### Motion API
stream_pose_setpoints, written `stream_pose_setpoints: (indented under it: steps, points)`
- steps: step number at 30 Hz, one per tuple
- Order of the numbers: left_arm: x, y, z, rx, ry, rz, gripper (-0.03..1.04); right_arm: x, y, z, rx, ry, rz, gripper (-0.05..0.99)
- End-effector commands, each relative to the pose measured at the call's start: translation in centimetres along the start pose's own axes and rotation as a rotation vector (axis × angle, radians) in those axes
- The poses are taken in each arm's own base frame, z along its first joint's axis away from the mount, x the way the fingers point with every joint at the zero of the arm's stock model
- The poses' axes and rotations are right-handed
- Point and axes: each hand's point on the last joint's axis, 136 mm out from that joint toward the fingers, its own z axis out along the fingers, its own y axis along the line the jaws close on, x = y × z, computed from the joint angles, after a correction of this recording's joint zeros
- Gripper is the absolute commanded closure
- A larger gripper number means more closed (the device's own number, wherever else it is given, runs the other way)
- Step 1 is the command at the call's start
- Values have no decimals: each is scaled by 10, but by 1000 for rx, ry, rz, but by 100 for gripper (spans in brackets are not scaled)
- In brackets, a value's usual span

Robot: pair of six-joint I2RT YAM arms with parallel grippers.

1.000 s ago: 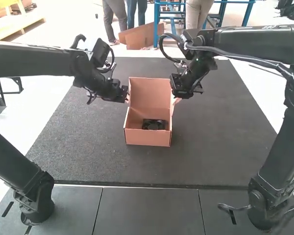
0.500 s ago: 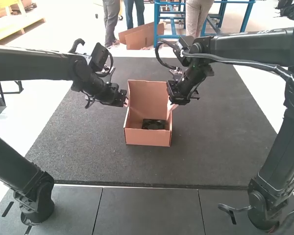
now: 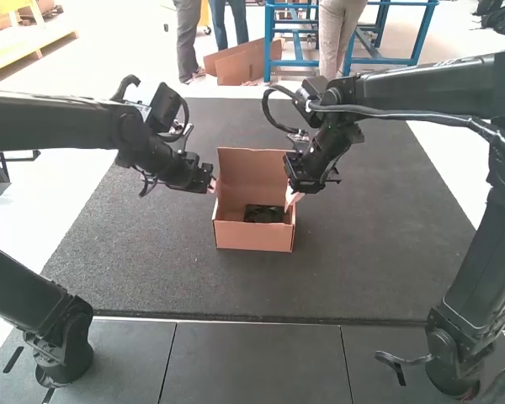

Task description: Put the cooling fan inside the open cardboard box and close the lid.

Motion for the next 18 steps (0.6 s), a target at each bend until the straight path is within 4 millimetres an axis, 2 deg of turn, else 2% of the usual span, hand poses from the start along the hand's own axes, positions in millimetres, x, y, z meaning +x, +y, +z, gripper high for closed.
stream_pose_setpoints:
  steps: [1,11,16,17,18]
  points:
    - [-3,-5,-12,21,-27,11,4,3,8,-4,-15,-9,-31,96]
    - [-2,4,-31,-15,-47,17,4,17,-4,6,35,31,-35,96]
    - [-3,10,-36,-33,-60,5,4,12,-6,5,48,12,-12,93]
    - [-5,13,-38,-45,-69,3,4,6,-4,3,42,-5,-2,82]
    - [-8,17,-41,-58,-81,-2,4,2,-2,0,40,-18,-3,65]
